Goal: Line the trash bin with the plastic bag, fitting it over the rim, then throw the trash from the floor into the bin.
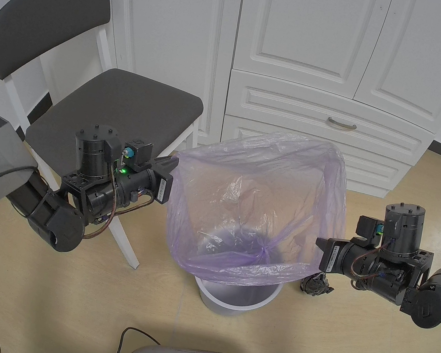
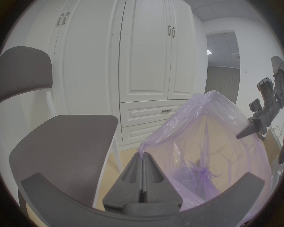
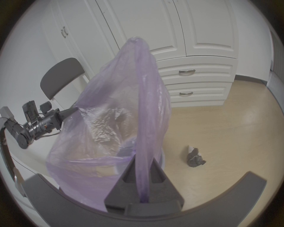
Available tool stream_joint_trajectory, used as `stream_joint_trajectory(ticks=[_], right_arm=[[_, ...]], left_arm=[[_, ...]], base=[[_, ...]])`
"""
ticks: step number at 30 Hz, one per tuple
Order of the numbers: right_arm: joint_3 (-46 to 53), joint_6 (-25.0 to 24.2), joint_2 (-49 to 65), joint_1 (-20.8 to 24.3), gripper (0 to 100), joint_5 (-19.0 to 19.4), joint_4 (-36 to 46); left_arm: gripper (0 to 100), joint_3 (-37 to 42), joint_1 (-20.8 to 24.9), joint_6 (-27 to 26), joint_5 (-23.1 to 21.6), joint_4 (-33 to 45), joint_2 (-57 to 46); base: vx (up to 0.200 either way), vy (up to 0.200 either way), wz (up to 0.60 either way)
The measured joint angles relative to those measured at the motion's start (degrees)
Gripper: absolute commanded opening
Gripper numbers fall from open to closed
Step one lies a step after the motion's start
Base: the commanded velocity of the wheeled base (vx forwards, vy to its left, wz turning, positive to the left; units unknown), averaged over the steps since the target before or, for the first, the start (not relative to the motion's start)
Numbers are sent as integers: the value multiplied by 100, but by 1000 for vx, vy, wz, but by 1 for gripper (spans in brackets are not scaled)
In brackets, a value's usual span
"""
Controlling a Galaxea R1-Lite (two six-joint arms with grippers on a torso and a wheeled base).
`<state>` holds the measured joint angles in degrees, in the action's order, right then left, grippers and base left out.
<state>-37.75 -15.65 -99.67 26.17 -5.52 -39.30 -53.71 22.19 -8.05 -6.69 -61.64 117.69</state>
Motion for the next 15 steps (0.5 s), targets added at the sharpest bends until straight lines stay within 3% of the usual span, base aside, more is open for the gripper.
stream_joint_trajectory(ticks=[7,15], right_arm=[[30,400,-41,-189,0,-627,9],[0,553,-176,-239,0,-1081,6]], left_arm=[[0,51,-227,-222,2,383,-236],[0,346,-356,-649,2,416,-493]], base=[[0,0,0],[0,0,0]])
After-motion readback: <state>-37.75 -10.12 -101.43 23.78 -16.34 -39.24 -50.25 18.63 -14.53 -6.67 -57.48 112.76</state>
